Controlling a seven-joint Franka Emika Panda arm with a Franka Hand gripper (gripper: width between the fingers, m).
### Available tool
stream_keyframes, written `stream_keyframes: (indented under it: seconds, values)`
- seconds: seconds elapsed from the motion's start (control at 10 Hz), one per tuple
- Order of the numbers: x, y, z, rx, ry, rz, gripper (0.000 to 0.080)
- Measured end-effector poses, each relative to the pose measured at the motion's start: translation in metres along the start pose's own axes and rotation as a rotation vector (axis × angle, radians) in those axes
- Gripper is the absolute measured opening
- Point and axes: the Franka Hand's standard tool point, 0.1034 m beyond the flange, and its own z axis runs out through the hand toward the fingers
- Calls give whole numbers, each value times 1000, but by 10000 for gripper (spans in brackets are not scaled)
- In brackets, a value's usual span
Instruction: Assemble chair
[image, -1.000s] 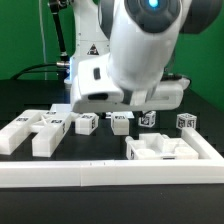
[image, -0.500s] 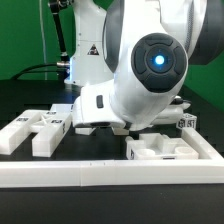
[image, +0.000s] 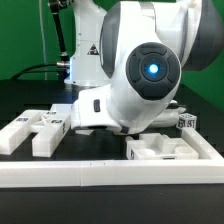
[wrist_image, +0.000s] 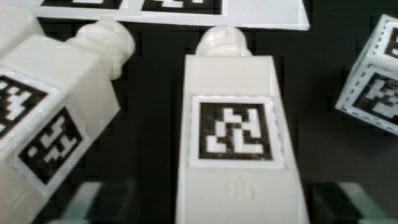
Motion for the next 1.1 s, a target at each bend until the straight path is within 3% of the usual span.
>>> stream_keyframes:
  seconds: [0.6, 1.0, 1.1]
  values:
    - [-1, 0, -2, 0, -2, -8, 290]
    - [-33, -19, -77, 2, -13, -13, 291]
    - [-33, -20, -87, 1, -11, -7, 291]
